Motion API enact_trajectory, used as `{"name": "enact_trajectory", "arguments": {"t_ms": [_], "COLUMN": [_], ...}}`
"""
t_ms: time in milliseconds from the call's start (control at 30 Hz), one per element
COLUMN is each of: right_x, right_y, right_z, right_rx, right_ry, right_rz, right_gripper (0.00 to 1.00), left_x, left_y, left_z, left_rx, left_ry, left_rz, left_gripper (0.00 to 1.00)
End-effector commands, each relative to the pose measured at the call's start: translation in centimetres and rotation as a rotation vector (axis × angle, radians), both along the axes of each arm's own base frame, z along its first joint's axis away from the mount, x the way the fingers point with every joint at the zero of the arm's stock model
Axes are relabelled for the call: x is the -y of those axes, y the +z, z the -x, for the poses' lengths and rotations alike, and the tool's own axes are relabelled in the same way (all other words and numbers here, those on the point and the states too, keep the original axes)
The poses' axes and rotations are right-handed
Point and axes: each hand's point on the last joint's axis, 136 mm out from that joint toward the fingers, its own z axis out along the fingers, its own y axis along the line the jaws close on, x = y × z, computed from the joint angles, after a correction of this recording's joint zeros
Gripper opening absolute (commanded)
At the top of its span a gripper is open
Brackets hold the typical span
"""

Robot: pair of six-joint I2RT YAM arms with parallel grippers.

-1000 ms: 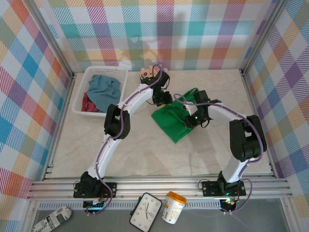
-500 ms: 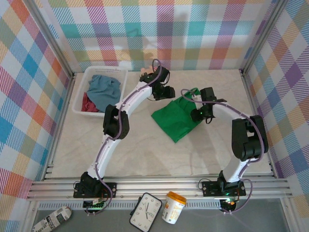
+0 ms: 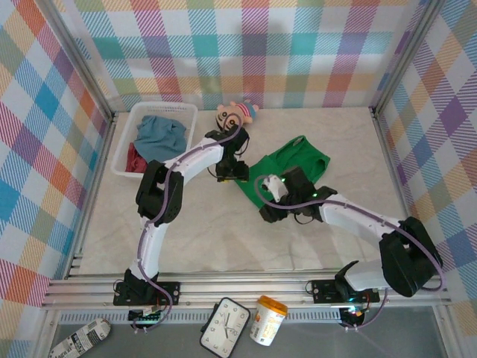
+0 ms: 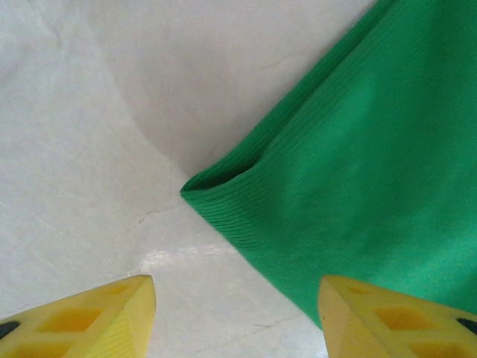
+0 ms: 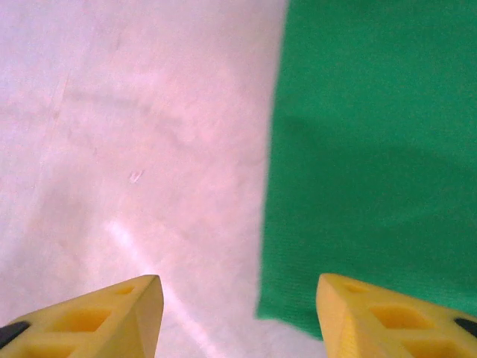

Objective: Fold and stack the tank tops

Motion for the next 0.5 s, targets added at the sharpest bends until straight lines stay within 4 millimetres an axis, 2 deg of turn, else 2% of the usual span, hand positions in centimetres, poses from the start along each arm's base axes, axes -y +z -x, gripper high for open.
{"name": "enact_trajectory", "arguments": {"t_ms": [0,100,267,400,467], "right_x": [0.1,0.5,0.4,-0.3,0.5], "right_y": [-0.9,-2.7,-5.1,-6.1,-7.4], "right_z": [-1.1,-0.9,0.2,-0.1,-0.5], "right_rx": [0.025,0.024,0.023,0.069,0.06], "right_ry": [0.009,0.077,0.209,0.26,0.26], "right_rz": [0.087,0.178,0.298,0.365,0.444], "right_gripper": [0.58,0.59,0.59,0.58,0.56], "left_x": [0.5,0.6,0.9,0.8,0.7], "left_y": [-0.9,-2.5,-3.4,-4.1,-4.4], "left_z": [-0.3,-0.5,-1.1,-1.0,-1.0], "left_rx": [-0.003,-0.018,-0.026,-0.043,-0.05], "left_ry": [0.006,0.014,0.013,0.003,0.0], "left_rz": [0.04,0.037,0.034,0.027,0.022], "left_gripper": [0.58,0.55,0.51,0.45,0.41]}}
